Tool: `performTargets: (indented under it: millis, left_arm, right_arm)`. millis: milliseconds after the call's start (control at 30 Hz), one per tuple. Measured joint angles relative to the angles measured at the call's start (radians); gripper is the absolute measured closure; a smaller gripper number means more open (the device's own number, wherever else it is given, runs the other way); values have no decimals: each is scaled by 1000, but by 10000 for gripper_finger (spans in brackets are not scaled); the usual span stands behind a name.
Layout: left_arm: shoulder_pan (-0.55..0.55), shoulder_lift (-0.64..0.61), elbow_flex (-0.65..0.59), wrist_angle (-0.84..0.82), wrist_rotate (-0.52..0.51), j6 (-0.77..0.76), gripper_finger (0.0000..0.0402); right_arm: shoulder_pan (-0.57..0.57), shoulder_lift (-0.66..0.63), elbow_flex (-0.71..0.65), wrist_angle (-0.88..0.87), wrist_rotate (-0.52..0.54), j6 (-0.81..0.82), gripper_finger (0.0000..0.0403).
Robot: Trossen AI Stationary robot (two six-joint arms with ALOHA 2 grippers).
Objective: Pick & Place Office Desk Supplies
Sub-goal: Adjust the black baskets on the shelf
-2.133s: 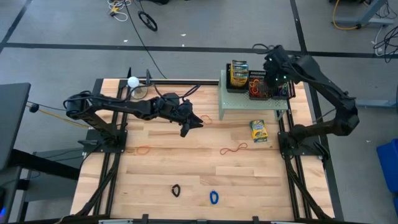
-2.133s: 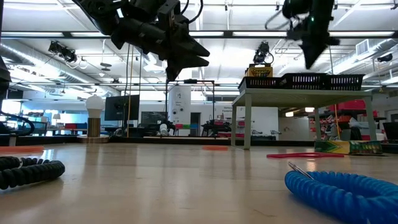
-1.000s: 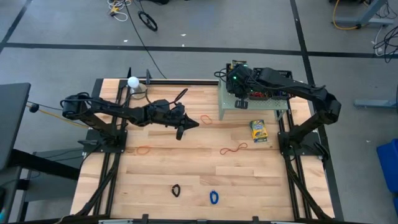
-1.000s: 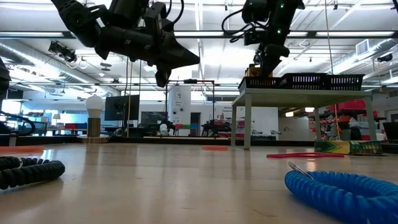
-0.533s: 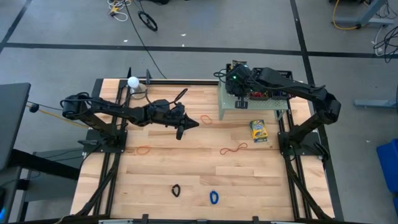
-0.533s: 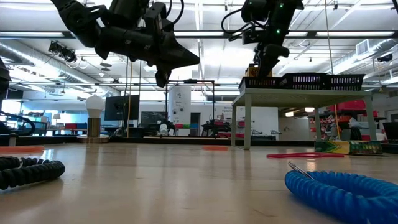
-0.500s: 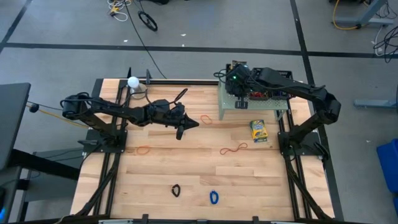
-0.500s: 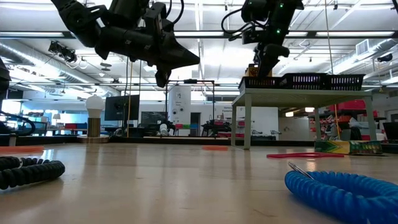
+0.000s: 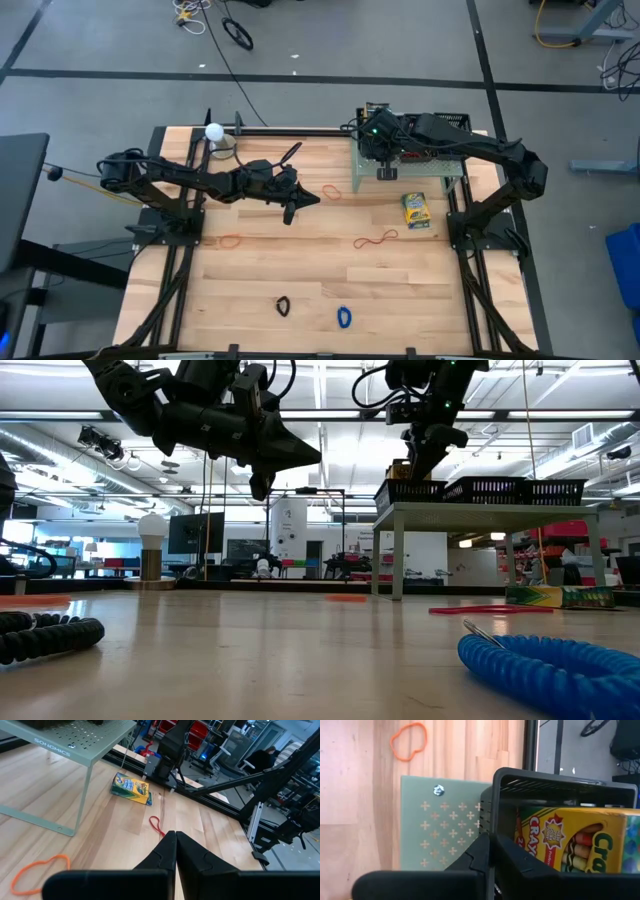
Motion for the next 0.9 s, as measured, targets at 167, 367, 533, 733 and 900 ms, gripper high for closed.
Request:
performTargets:
  millis: [167, 367, 533, 733, 900]
  left_arm:
    - [0, 0, 0, 0, 0, 0, 391]
    - [0, 0, 0, 0, 0, 0, 391]
    - [0, 0, 0, 0, 0, 0, 391]
    - [0, 0, 0, -1, 0, 0, 391]
    - [0, 0, 0, -1, 0, 2, 391]
  right_arm:
    - [15, 0, 0, 0, -2, 1, 374]
    - [34, 0, 0, 0, -9, 9, 374]
    - [35, -1, 0, 0, -14, 36, 373]
    - [35, -1, 0, -2, -15, 61, 341]
    - [35, -13, 0, 3, -15, 84, 297]
